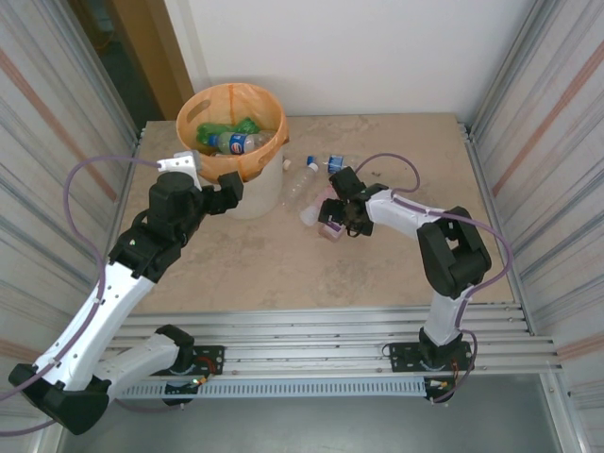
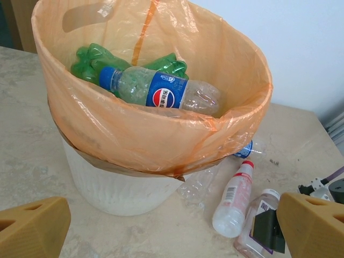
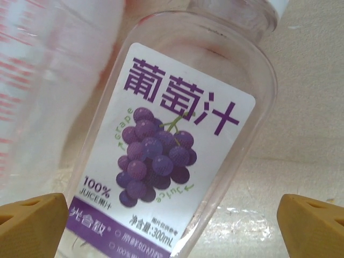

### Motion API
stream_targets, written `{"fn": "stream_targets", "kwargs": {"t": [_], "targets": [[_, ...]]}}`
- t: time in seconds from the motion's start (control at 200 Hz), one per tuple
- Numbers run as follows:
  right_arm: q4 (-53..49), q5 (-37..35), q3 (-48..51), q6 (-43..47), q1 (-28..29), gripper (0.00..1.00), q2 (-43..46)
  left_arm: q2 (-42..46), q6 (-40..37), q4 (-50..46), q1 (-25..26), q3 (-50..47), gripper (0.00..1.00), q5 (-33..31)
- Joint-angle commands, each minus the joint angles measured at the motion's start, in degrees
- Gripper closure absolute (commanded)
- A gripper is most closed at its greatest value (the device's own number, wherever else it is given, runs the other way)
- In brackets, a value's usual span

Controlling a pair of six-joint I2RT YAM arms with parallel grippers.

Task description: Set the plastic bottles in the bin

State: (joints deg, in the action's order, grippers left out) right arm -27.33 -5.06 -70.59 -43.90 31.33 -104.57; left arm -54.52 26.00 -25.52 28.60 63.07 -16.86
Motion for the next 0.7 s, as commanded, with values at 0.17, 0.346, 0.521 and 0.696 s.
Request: {"fn": "stream_targets", "kwargs": {"t": [0.17,0.346,0.521,0.696], "targets": [[-2.1,-1.6,-3.8,-0.2,1.8,0.02,-2.5,1.4,0.9,0.9,0.2,-0.9,0.01,-0.7],[-1.7,-1.5,-4.1,-0.4,1.5,0.02,-4.8,1.6,0.9,0.8,0.2,-1.1,0.01,-1.1],[-0.7,-1.6,-2.7,-0.3,0.9,0.0,-5.1,1.2,0.9,1.2,0.2,-1.2,0.01,-1.1],[-0.4,-1.8,-3.0,0.8,0.1,0.05,-6.7,0.4,1.1,1.4,0.2,-1.2,0.01,-0.9]]}}
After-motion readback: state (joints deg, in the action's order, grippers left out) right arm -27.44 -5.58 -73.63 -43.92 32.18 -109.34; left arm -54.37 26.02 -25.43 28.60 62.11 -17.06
